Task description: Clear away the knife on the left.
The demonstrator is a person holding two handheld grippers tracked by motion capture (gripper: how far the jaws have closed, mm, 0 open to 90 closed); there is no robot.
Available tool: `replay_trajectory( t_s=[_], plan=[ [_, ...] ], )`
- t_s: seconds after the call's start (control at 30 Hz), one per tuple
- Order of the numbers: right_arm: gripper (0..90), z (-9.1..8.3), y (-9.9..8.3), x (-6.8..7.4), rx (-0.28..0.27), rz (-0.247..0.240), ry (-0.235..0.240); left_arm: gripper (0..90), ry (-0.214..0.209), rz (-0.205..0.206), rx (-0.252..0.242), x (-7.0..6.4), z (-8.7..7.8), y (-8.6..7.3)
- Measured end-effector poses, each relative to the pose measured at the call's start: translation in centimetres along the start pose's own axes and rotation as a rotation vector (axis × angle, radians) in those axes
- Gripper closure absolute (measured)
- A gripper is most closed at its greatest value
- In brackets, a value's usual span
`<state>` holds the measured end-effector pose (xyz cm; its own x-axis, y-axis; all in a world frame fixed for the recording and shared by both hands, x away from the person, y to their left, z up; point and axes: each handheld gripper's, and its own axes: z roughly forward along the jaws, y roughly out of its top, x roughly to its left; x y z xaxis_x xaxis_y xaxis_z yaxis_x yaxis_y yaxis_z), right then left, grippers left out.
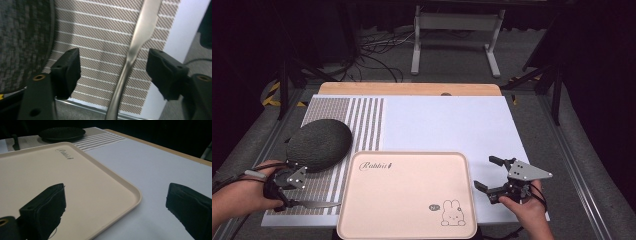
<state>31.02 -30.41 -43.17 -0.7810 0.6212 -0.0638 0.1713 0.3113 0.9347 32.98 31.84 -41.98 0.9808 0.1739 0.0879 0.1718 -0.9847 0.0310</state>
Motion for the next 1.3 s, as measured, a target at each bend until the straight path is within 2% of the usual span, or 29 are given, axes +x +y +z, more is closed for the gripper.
replay_trajectory(
  t_s=[0.07,0.13,0.23,0.3,0.43,0.47,0.5,0.57,0.63,0.73,0.77,0.83,0.87,1.03,1.13,1.3],
  plan=[
    [4.0,0.0,0.0,0.0,0.001,0.003,0.002,31.5,-0.012,-0.003,0.011,0.0,0.2,0.0],
    [4.2,0.0,-0.1,0.0,0.009,0.007,0.006,34.9,-0.043,0.017,0.026,-0.1,0.6,0.0],
    [4.3,0.0,-0.1,0.0,0.011,0.006,0.009,39.2,-0.058,0.029,0.045,-0.1,1.0,0.0],
    [4.3,0.1,-0.1,0.0,0.010,0.005,0.012,42.2,-0.059,0.044,0.070,0.0,1.3,0.0],
    [4.3,0.1,-0.1,-0.1,0.008,0.007,0.013,45.5,-0.047,0.052,0.074,0.1,1.6,-0.1],
    [4.2,0.0,-0.2,-0.1,0.003,0.016,0.022,48.1,-0.046,0.077,0.084,0.1,1.6,-0.1],
    [4.2,0.0,-0.2,-0.1,0.004,0.016,0.022,53.3,-0.048,0.087,0.085,0.0,1.7,-0.1],
    [4.2,0.0,-0.3,-0.1,-0.003,0.020,0.030,58.4,-0.054,0.097,0.099,-0.1,1.8,0.0],
    [4.2,0.0,-0.2,-0.1,-0.004,0.017,0.033,62.7,-0.055,0.128,0.117,-0.2,1.8,0.0],
    [4.1,0.1,-0.2,0.0,-0.003,0.015,0.042,70.0,-0.067,0.124,0.117,-0.3,2.0,0.0],
    [4.1,0.1,-0.2,0.0,-0.004,0.015,0.044,71.9,-0.063,0.142,0.131,-0.3,2.0,0.1],
    [4.2,0.1,-0.2,0.0,-0.004,0.017,0.046,73.2,-0.070,0.147,0.125,-0.4,2.1,0.1],
    [4.1,0.1,-0.3,-0.1,-0.012,0.022,0.052,76.3,-0.063,0.163,0.127,-0.4,2.1,0.1],
    [4.1,0.0,-0.3,-0.1,-0.018,0.027,0.056,78.7,-0.063,0.180,0.126,-0.6,2.2,0.1],
    [4.0,0.1,-0.3,0.0,-0.012,0.028,0.064,79.3,-0.052,0.203,0.135,-0.7,2.1,0.2],
    [4.0,0.2,-0.3,0.0,-0.014,0.029,0.069,79.7,-0.059,0.198,0.125,-0.6,2.1,0.1]
  ],
)
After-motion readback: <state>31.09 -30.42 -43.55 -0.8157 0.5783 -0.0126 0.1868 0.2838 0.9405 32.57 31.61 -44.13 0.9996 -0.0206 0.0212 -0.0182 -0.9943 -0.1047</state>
